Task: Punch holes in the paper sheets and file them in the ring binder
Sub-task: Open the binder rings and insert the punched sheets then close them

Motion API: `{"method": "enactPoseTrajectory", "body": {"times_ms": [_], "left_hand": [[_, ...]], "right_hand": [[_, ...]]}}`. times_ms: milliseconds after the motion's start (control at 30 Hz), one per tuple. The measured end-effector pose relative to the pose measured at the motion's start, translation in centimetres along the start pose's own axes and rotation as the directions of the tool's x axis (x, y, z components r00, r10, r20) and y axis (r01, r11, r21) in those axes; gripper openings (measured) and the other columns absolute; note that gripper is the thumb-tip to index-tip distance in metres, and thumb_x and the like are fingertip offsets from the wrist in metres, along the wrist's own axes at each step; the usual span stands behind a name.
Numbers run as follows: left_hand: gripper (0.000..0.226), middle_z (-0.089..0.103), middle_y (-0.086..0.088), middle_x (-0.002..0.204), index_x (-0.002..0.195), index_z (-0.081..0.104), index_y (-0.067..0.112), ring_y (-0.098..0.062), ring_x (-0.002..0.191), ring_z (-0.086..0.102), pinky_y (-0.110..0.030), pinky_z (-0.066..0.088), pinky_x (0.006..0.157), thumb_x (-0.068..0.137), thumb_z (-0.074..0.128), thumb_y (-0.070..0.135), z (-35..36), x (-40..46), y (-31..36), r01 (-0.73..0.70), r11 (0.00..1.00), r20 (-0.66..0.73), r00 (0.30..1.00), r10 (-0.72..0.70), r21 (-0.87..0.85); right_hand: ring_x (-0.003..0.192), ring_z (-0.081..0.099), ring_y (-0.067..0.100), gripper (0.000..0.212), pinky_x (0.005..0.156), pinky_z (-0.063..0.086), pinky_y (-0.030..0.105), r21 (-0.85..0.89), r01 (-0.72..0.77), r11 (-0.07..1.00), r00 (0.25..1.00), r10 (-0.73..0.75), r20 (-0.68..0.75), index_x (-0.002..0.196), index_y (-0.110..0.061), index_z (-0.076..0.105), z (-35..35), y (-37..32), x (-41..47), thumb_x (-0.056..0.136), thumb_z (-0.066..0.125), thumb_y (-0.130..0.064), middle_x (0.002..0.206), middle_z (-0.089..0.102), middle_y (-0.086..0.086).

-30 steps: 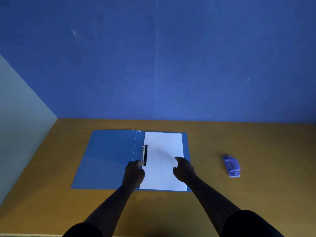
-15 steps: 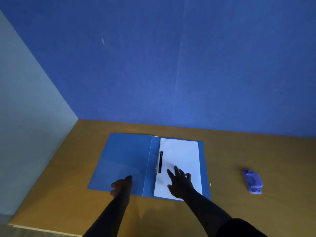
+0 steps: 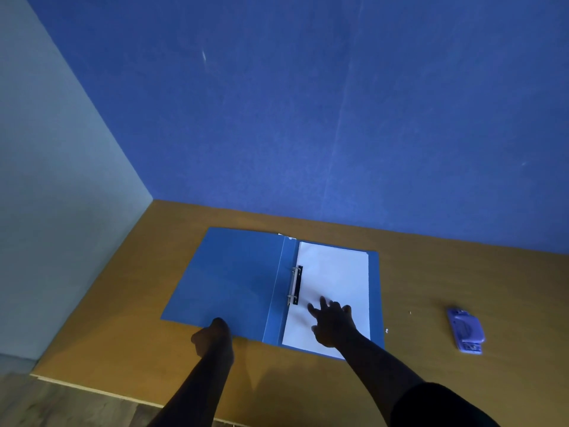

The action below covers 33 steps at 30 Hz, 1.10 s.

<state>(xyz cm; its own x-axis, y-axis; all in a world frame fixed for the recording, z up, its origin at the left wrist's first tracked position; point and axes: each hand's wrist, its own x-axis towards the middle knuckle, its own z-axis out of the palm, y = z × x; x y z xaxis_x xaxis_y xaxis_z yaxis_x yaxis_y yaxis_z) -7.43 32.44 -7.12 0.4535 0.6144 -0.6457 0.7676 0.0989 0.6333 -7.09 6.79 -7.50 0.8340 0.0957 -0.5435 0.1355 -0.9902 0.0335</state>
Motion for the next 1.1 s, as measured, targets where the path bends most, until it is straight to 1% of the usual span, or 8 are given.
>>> {"method": "enactPoseTrajectory", "body": {"times_ms": [167, 333, 467, 600, 700, 833, 933, 1100], "left_hand": [[0.032, 0.062, -0.014, 0.085, 0.088, 0.057, 0.000, -0.039, 0.088, 0.061, -0.034, 0.037, 0.071, 0.070, 0.059, 0.027, -1.1, -3.8, 0.1, -0.410, 0.912, -0.178, 0.899, 0.400, -0.017], [0.026, 0.063, -0.007, 0.084, 0.088, 0.060, 0.009, -0.026, 0.079, 0.062, -0.032, 0.049, 0.064, 0.073, 0.060, 0.030, -1.5, -5.2, -0.6, -0.742, 0.669, -0.051, 0.670, 0.741, -0.042], [0.036, 0.062, -0.001, 0.100, 0.105, 0.061, 0.006, -0.009, 0.089, 0.057, -0.006, 0.041, 0.075, 0.082, 0.052, 0.032, -1.7, -6.1, -0.8, -0.918, 0.393, 0.112, 0.396, 0.912, 0.046], [0.035, 0.060, -0.011, 0.111, 0.114, 0.057, 0.005, -0.021, 0.098, 0.058, -0.027, 0.051, 0.072, 0.090, 0.051, 0.030, -0.9, -6.1, -1.1, -0.991, 0.085, 0.301, 0.111, 0.947, 0.100], [0.022, 0.060, -0.011, 0.119, 0.105, 0.056, 0.014, -0.020, 0.099, 0.059, -0.024, 0.047, 0.080, 0.088, 0.059, 0.028, 0.4, -6.6, -0.5, -0.992, -0.112, 0.429, -0.077, 0.900, 0.057], [0.023, 0.061, -0.010, 0.128, 0.100, 0.061, 0.016, -0.021, 0.114, 0.055, -0.026, 0.045, 0.093, 0.080, 0.067, 0.024, 2.3, -7.4, -0.4, -0.948, -0.317, 0.561, -0.274, 0.781, -0.022], [0.020, 0.063, -0.004, 0.125, 0.097, 0.066, 0.017, -0.020, 0.114, 0.059, -0.030, 0.050, 0.090, 0.080, 0.067, 0.028, 3.8, -8.2, -0.5, -0.920, -0.386, 0.634, -0.337, 0.696, -0.066], [0.029, 0.064, -0.001, 0.118, 0.098, 0.063, 0.019, -0.017, 0.112, 0.059, -0.031, 0.050, 0.089, 0.074, 0.073, 0.031, 6.1, -9.1, -1.4, -0.889, -0.438, 0.715, -0.393, 0.578, -0.134]], "right_hand": [[0.134, 0.037, 0.036, 0.057, 0.105, 0.032, 0.050, -0.017, 0.027, 0.999, 0.999, -0.027, -0.018, 0.152, -0.030, 0.022, -0.5, 0.4, 0.1, 0.099, 0.042, -0.035, 0.158, 0.022, 0.013], [0.133, 0.037, 0.035, 0.059, 0.105, 0.033, 0.050, -0.005, 0.039, 0.999, 0.999, -0.039, -0.007, 0.153, -0.030, 0.020, -0.5, 0.6, -0.1, 0.098, 0.043, -0.032, 0.158, 0.022, 0.012], [0.133, 0.037, 0.034, 0.058, 0.104, 0.034, 0.050, 0.038, 0.050, 0.998, 0.999, -0.050, -0.003, 0.152, -0.028, 0.022, -0.6, 0.9, -0.3, 0.098, 0.041, -0.033, 0.156, 0.025, 0.010], [0.128, 0.044, 0.031, 0.055, 0.101, 0.036, 0.048, 0.110, 0.060, 0.992, 0.995, -0.051, -0.081, 0.150, -0.024, 0.026, -1.0, 1.5, -0.9, 0.098, 0.040, -0.032, 0.147, 0.038, 0.008], [0.128, 0.049, 0.025, 0.048, 0.103, 0.035, 0.043, 0.322, 0.000, 0.947, 0.980, 0.064, -0.190, 0.145, -0.022, 0.038, -1.7, 2.2, -1.7, 0.098, 0.041, -0.032, 0.140, 0.053, 0.004], [0.093, 0.064, 0.025, 0.022, 0.072, 0.045, 0.027, 0.825, -0.089, 0.559, 0.934, 0.334, -0.125, 0.108, -0.021, 0.065, -3.3, 4.0, -3.1, 0.094, 0.048, -0.025, 0.097, 0.071, 0.002], [0.065, 0.046, 0.024, 0.033, 0.057, 0.034, 0.029, 0.965, -0.102, 0.242, 0.894, 0.447, -0.018, 0.062, -0.010, 0.054, -4.2, 6.4, -3.8, 0.091, 0.049, -0.024, 0.068, 0.060, 0.009], [0.039, 0.042, 0.009, 0.046, 0.038, 0.030, 0.016, 0.980, -0.072, -0.186, 0.859, 0.488, 0.156, 0.073, -0.011, 0.057, -3.1, 9.5, -6.3, 0.102, 0.038, -0.041, 0.058, 0.052, 0.004]]}}
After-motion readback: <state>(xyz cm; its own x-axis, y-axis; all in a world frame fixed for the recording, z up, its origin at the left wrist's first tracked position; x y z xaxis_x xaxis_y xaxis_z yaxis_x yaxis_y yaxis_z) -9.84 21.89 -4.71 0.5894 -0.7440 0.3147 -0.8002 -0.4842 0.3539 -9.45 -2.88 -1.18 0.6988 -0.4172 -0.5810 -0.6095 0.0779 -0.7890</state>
